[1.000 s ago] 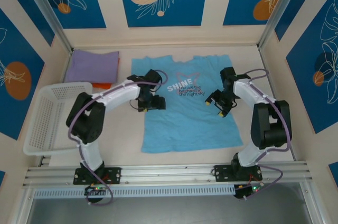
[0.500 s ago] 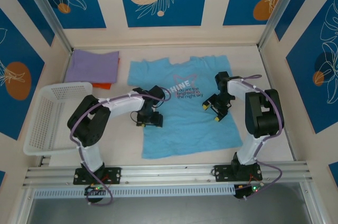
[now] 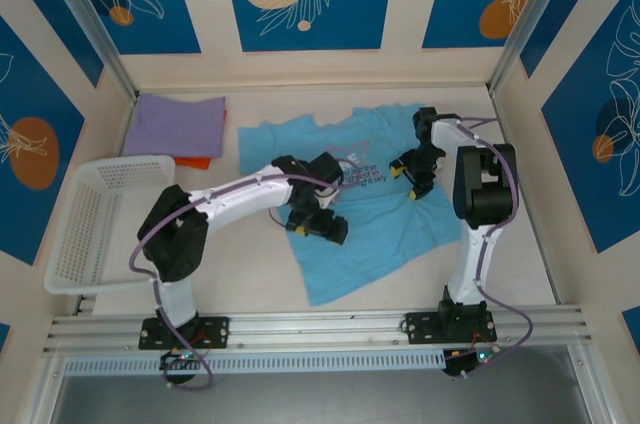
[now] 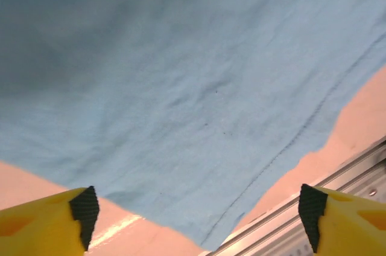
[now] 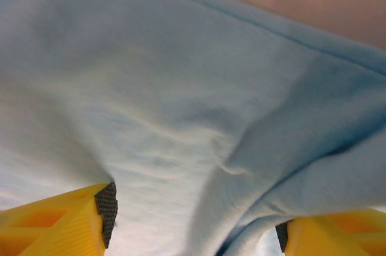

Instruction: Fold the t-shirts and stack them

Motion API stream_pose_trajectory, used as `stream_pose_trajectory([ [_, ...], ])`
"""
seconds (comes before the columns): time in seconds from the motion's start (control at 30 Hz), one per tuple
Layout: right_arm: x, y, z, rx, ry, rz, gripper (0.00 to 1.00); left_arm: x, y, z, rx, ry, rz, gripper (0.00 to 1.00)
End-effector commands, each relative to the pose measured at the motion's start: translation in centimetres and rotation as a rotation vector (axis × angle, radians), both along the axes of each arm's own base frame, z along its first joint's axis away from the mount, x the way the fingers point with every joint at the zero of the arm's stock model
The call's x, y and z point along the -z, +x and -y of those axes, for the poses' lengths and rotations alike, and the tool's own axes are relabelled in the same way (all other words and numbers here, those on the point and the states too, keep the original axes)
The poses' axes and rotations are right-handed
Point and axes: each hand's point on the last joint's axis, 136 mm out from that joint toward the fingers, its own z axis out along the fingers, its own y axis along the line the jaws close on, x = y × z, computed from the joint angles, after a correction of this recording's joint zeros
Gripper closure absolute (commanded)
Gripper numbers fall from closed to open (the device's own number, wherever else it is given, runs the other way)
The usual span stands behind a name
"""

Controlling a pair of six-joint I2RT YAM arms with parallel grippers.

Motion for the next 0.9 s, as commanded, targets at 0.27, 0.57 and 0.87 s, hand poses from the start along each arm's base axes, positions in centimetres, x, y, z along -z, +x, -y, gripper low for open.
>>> stream_pose_trajectory([
  [0.27, -6.9, 2.5, 2.6, -0.014, -0.193, 0.158, 0.29, 0.4, 20.3, -13.5, -0.506, 0.288, 0.235, 0.29],
  [0.57, -6.9, -8.2, -6.5, -0.172, -0.003, 0.088, 0.33, 5.9, 27.8, -16.0, -0.563, 0.325, 0.227, 0.36],
  [0.87, -2.1, -11.7, -5.8, -0.125, 0.031, -0.078, 0.33, 10.8, 22.5, -15.7, -0.487, 0.293, 0.035, 0.44],
])
